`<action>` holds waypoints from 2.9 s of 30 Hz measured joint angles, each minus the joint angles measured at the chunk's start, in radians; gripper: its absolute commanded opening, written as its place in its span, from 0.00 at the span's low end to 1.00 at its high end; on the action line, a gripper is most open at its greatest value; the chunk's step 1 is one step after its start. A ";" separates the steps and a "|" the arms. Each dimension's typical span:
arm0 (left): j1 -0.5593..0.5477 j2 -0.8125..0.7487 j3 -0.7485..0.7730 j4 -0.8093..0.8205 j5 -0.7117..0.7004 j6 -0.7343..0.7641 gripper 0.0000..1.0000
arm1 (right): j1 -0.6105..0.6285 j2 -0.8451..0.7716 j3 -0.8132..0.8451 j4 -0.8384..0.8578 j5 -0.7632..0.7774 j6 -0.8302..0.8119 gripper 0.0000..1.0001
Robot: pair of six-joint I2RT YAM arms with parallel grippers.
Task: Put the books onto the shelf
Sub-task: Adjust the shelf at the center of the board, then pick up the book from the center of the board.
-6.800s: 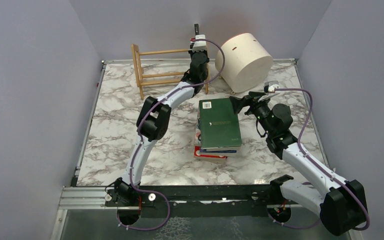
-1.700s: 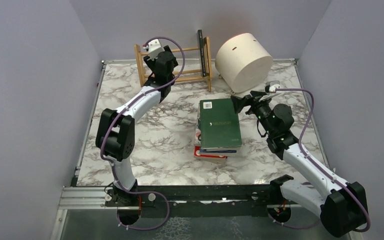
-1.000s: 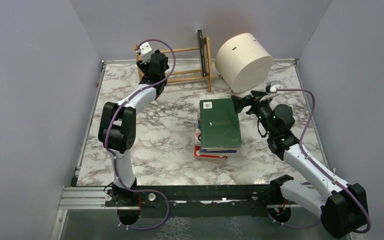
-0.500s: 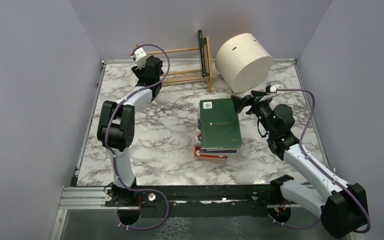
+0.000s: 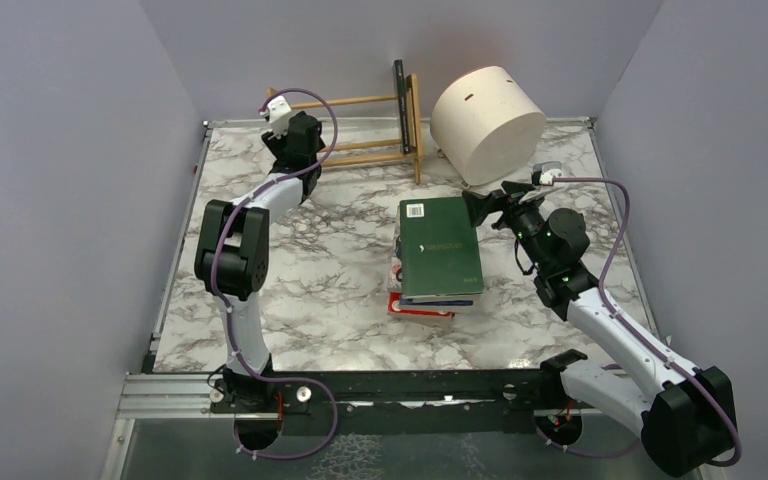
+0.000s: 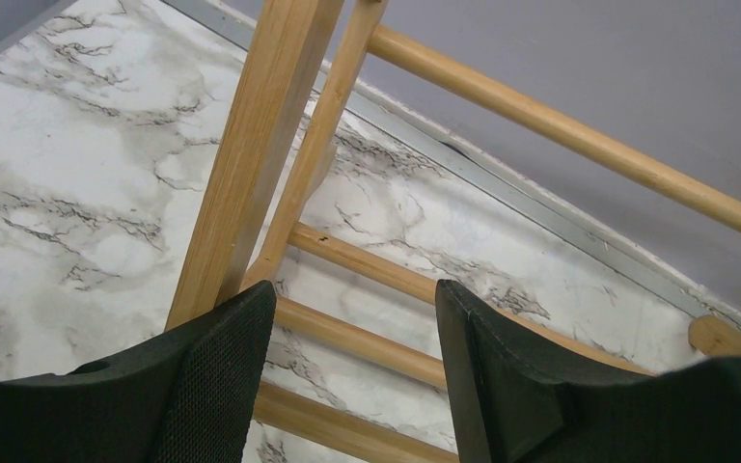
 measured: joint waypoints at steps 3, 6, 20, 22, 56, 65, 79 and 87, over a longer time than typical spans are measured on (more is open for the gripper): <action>0.013 0.003 -0.002 0.010 0.009 0.004 0.56 | 0.000 0.000 0.000 0.000 0.000 0.000 1.00; 0.027 0.004 -0.010 0.014 0.017 0.006 0.56 | 0.000 0.000 0.000 0.000 0.000 0.000 1.00; 0.091 0.005 -0.018 0.014 0.037 0.027 0.55 | 0.000 0.006 0.000 0.000 0.000 0.000 1.00; 0.098 0.007 -0.018 0.017 0.040 0.031 0.55 | 0.000 0.007 0.000 0.000 0.000 0.000 1.00; 0.080 -0.068 0.050 -0.024 0.201 0.095 0.54 | 0.000 0.014 0.000 0.000 0.000 0.002 1.00; -0.118 -0.317 -0.044 -0.081 0.302 0.032 0.54 | 0.000 0.032 0.064 -0.101 0.128 0.029 1.00; -0.341 -0.628 -0.422 -0.142 0.448 -0.093 0.57 | 0.000 0.144 0.313 -0.428 0.229 0.036 1.00; -0.410 -0.727 -0.482 -0.154 0.448 -0.106 0.57 | 0.000 0.252 0.440 -0.624 0.255 0.037 1.00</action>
